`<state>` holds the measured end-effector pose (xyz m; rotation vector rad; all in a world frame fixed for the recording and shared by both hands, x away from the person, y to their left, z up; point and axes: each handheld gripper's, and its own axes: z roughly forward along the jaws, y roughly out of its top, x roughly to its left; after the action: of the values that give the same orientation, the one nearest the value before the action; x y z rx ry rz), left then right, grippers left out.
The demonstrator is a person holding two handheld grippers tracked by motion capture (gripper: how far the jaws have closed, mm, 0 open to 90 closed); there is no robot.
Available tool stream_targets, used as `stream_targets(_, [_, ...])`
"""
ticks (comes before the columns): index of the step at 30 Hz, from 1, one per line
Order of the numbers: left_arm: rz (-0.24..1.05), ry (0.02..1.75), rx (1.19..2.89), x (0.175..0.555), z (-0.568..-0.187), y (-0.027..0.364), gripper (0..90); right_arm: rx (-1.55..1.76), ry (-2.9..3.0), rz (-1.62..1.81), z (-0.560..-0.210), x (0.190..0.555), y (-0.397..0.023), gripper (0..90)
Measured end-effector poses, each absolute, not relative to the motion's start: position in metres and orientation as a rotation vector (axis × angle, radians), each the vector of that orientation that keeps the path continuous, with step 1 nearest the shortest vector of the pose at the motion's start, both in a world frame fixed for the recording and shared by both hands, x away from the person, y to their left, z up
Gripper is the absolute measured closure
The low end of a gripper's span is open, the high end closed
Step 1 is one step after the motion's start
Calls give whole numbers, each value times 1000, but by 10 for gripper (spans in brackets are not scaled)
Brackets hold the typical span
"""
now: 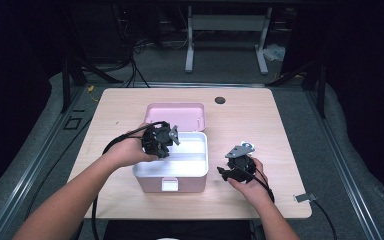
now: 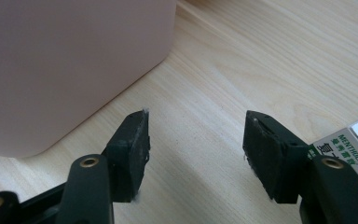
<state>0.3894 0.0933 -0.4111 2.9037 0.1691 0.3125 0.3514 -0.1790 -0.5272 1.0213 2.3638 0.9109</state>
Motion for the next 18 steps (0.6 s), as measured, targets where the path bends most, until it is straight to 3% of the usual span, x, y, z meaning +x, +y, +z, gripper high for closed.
stream_targets(9, [332, 102, 3010, 390, -413, 75, 825, 1021, 2367, 914, -528, 352, -180, 405])
stream_targets(18, [241, 98, 3031, 399, -416, 73, 850, 1020, 2386, 910, -528, 352, -181, 405])
